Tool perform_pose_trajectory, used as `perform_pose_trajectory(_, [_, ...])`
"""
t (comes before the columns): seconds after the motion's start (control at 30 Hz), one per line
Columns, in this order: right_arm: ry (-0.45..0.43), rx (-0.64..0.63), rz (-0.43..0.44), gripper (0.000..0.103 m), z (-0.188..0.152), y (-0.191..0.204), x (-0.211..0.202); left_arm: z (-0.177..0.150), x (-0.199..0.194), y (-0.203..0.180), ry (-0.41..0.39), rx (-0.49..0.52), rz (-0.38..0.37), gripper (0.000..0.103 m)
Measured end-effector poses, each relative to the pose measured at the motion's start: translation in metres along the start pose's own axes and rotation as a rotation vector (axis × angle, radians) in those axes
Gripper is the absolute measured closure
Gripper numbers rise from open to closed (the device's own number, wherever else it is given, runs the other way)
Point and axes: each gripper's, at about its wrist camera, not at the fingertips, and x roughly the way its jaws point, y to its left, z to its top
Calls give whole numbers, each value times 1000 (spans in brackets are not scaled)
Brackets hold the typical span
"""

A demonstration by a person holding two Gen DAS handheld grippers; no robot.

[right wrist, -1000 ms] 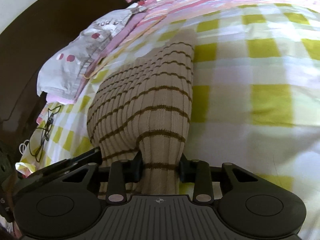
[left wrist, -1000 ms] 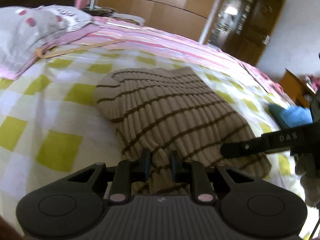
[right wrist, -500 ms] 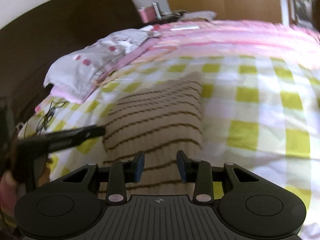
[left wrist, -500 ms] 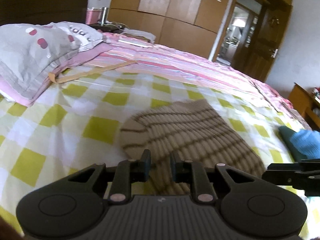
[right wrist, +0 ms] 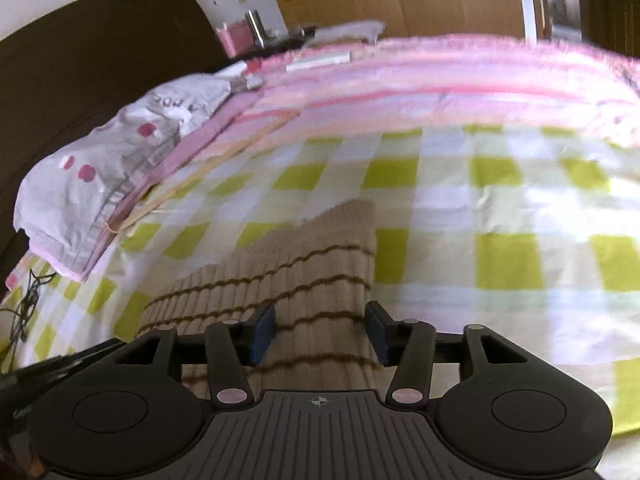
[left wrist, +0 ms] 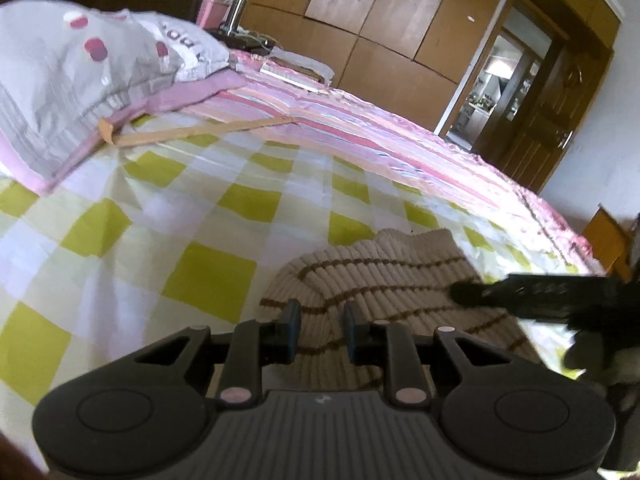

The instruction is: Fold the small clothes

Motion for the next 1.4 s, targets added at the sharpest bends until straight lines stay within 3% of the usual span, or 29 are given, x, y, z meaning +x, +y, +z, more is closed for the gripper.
perform_pose_trajectory(0.1, [29, 47, 17, 55, -2, -4, 16, 5, 8, -3, 0, 14, -7, 75])
perform_pose_trajectory(0.17, [29, 42, 25, 77, -3, -3, 17, 7, 9, -11, -11, 50, -1, 75])
perform_pose_trajectory(0.23, [23, 51, 55, 85, -3, -6, 11, 10, 5, -18, -44, 76, -18, 75])
perform_pose_trajectory(0.37, [-20, 207, 152, 90, 0, -35, -7, 13, -2, -27, -112, 98, -38, 75])
perform_pose_trajectory(0.5, [-47, 363, 147, 90, -15, -67, -4, 9, 17, -28, -47, 111, -13, 75])
perform_pose_trajectory(0.6, [-20, 447, 160, 88, -24, -82, 5, 6, 24, -34, -19, 160, 16, 75])
perform_pose_trajectory(0.67, [-10, 403, 141, 82, -21, -77, 3, 7, 22, -36, -18, 163, 24, 75])
perform_pose_trajectory(0.87, [-103, 158, 42, 82, -18, -33, -46, 5, 9, -35, -27, 167, 44, 75])
perform_pose_trajectory(1.03, [-60, 30, 186, 82, -56, 10, -85, 0, -1, -41, -31, 201, 61, 75])
perform_pose_trajectory(1.17, [8, -27, 278, 82, -91, 41, -90, -1, 5, -45, 9, 228, 110, 74])
perform_pose_trajectory(1.3, [116, -49, 289, 82, -116, 55, -69, -4, 11, -44, 44, 247, 168, 74])
perform_pose_trajectory(1.4, [131, -41, 258, 83, -123, 58, -56, -7, 3, -42, 45, 245, 174, 74])
